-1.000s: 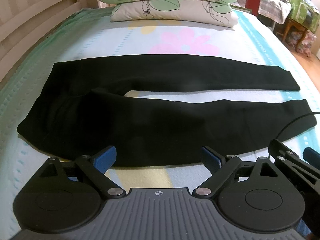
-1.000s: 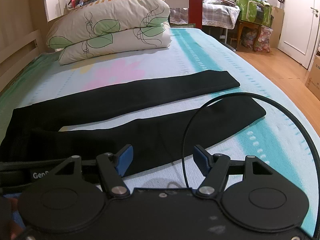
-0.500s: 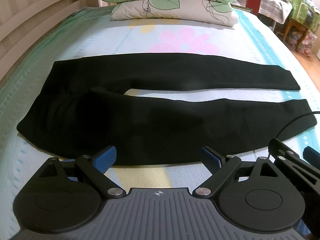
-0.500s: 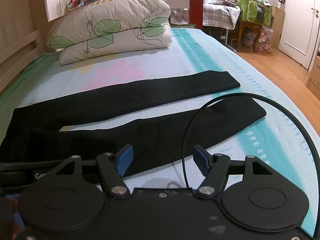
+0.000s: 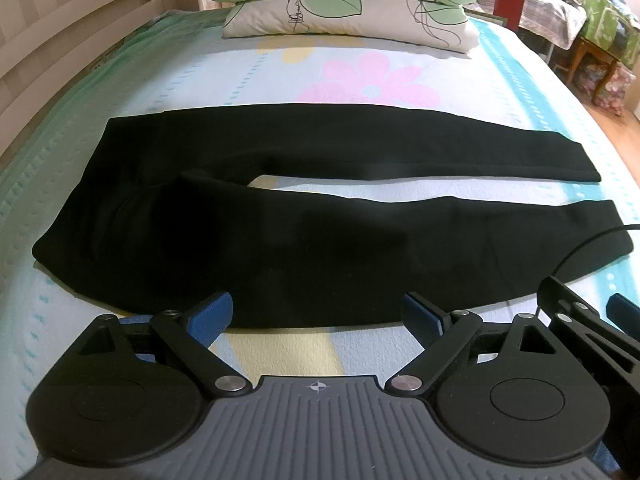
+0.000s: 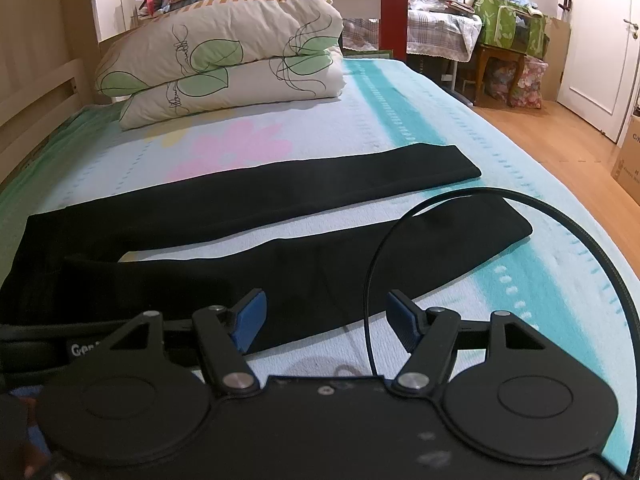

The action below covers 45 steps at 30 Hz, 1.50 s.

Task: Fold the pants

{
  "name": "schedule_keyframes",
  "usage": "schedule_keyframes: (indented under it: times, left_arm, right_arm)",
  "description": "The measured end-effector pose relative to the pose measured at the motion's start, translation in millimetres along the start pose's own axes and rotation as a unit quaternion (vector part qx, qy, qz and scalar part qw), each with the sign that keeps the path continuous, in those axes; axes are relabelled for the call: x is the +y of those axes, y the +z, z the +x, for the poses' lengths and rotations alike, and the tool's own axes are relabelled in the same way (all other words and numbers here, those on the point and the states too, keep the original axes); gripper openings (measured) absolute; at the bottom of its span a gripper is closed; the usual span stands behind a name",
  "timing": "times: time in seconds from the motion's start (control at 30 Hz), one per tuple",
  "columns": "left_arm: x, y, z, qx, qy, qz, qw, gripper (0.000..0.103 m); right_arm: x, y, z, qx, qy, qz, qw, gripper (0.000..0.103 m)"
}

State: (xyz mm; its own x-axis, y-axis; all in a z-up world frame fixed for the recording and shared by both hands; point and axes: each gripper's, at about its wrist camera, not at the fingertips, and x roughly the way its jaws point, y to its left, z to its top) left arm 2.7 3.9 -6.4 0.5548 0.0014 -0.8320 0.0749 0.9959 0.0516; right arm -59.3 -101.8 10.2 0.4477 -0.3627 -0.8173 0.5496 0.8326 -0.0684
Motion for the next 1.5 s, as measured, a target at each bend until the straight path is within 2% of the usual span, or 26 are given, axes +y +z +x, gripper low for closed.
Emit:
schedule_keyframes:
  times: [1.1,1.33,1.5]
  left_arm:
    - [1.2,-2.6,0.6,0.004,0.0,0.0,1.0,0.092]
    - [2.8,-2.0,2.2,0.006,0.0,-0.001,1.0,0.092]
    - [4.3,-1.4,2.5,0.004,0.004,-0.006,1.0,0.092]
  right_arm:
    - [1.4,-1.6,2.8,0.002,0.0,-0.002,1.0,0.07]
    - [-1.9,-3.9,-2.8,-0.01,0.008,0.003,1.0,0.07]
    - [-2.2,-6.0,-13.6,-0.037,0.015,0.001,0.999,0.07]
